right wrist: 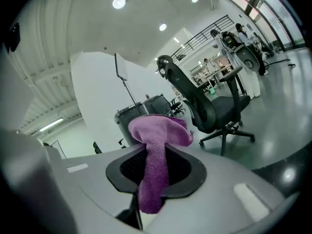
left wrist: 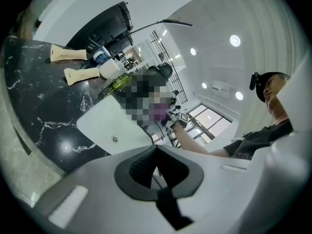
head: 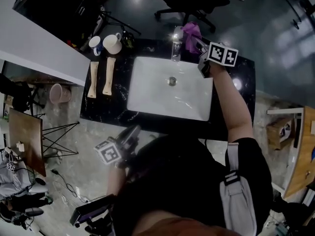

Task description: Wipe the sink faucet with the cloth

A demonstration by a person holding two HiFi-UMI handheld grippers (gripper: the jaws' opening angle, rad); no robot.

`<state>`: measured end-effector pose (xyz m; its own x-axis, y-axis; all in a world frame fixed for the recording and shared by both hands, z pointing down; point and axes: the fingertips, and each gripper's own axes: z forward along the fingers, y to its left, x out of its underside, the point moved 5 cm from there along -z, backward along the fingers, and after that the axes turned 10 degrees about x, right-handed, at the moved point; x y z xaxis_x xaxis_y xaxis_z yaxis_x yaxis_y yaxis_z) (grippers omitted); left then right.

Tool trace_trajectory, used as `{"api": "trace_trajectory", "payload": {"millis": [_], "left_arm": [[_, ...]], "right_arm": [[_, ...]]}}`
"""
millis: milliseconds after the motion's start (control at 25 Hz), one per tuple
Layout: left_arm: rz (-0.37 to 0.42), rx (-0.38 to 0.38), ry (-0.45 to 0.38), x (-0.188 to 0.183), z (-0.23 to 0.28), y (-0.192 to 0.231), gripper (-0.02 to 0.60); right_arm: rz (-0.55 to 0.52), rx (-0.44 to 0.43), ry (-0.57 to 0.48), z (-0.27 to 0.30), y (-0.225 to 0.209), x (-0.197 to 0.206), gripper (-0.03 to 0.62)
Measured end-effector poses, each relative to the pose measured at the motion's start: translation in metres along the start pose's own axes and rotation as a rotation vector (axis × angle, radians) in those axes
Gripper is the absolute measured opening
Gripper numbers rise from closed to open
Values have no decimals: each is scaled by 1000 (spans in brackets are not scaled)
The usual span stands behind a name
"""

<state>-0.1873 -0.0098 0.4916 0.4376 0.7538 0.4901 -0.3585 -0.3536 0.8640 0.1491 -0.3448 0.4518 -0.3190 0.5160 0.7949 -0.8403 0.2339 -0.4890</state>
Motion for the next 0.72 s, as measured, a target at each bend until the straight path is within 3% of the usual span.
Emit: {"api": "trace_trajectory", "payload": {"millis": [280, 560, 720], "left_arm": [[-15, 7, -11, 3, 3, 5, -3], [-37, -56, -16, 7, 0, 9, -3], [-57, -92, -34, 9, -5, 13, -3]], "right_arm": [[122, -78, 25, 32, 5, -3, 91], [447, -175, 43, 49, -23, 23, 94], [513, -125, 147, 72, -47, 59, 92]]}}
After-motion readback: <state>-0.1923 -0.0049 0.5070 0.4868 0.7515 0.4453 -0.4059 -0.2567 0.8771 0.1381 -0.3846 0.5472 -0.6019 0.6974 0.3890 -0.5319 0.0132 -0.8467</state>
